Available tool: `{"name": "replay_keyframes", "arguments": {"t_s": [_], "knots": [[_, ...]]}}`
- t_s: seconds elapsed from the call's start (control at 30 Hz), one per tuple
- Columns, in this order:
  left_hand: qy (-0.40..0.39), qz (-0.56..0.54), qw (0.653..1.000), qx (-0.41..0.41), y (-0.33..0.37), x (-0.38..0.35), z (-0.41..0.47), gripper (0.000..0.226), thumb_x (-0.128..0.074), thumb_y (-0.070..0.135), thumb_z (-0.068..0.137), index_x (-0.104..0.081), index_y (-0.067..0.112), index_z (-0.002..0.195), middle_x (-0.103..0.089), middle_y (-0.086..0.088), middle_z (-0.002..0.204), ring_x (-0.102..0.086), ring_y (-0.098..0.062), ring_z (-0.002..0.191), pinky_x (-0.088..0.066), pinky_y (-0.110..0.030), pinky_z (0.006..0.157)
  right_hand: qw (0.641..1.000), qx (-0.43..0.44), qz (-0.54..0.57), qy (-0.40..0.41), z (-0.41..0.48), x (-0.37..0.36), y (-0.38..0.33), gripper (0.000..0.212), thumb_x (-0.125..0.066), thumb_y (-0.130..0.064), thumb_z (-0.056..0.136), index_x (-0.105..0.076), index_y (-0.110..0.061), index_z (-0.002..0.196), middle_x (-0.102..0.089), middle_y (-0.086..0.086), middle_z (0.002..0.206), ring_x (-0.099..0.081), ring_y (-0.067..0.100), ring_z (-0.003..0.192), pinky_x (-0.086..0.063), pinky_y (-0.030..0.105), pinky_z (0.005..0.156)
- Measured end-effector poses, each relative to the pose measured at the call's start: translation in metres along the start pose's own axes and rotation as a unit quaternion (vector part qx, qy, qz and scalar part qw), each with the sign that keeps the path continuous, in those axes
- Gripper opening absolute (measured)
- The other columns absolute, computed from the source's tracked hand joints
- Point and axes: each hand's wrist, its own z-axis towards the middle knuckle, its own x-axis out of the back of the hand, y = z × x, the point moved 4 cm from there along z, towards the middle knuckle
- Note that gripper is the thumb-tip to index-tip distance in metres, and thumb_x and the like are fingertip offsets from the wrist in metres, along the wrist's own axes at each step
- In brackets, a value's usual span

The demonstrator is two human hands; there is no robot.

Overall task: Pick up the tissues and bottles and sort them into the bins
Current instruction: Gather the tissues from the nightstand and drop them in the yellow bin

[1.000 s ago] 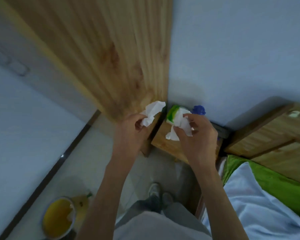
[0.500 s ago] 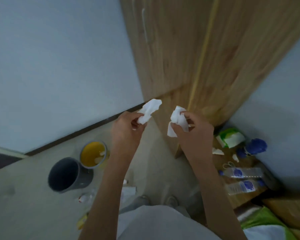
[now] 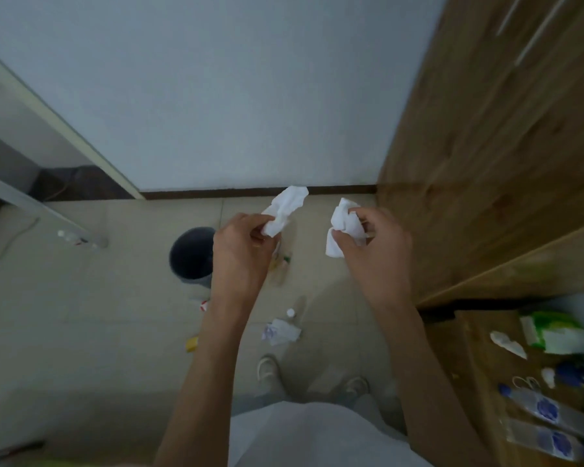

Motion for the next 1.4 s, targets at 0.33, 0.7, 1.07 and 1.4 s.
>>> {"name": "replay_keyframes", "arguments": {"t_s": [0.33,0.7,1.07,1.4], "knots": [[0.005,-0.001,1.0,0.016,-0.144,0.056,0.057,0.015,-0.08,0.015,0.087,-0.082,0.015,0.102,-0.073,0.002,0.089,-0.068,-0.014,0.079,-0.053,-0.028,0.072,0.998,0.022,-0.027,-0.062,0.016,-0.151,-0.052,0.026,-0.082,-0.023,0.085,-0.071,-0.018,0.108,-0.07,-0.004,0.112,-0.065,0.015,0.098,-0.057,0.036,0.085],[-0.01,0.032,0.999,0.033,-0.251,-0.012,0.156,0.017,-0.079,0.015,0.091,-0.082,0.018,0.108,-0.07,0.002,0.096,-0.063,-0.009,0.08,-0.041,-0.002,0.068,0.991,0.043,-0.062,-0.111,0.098,-0.298,-0.015,0.025,-0.08,-0.02,0.085,-0.071,-0.013,0.107,-0.067,-0.001,0.107,-0.059,0.011,0.091,-0.034,0.001,0.07],[0.076,0.012,0.991,0.113,-0.405,-0.215,0.233,0.016,-0.078,0.012,0.091,-0.078,0.013,0.107,-0.069,0.005,0.098,-0.063,-0.007,0.083,-0.055,-0.021,0.075,0.975,0.113,-0.056,-0.18,0.186,-0.513,0.182,0.027,-0.078,-0.023,0.093,-0.069,-0.015,0.117,-0.065,-0.003,0.109,-0.063,0.014,0.095,-0.059,0.035,0.08],[0.034,0.042,0.977,0.205,-0.574,-0.41,0.23,0.022,-0.08,0.012,0.086,-0.079,0.012,0.108,-0.07,0.001,0.1,-0.065,-0.013,0.086,-0.056,-0.026,0.078,0.957,0.112,-0.121,-0.24,0.208,-0.671,0.375,0.022,-0.072,-0.031,0.095,-0.067,-0.019,0.111,-0.062,-0.004,0.102,-0.058,0.013,0.09,-0.048,0.027,0.072]]}}
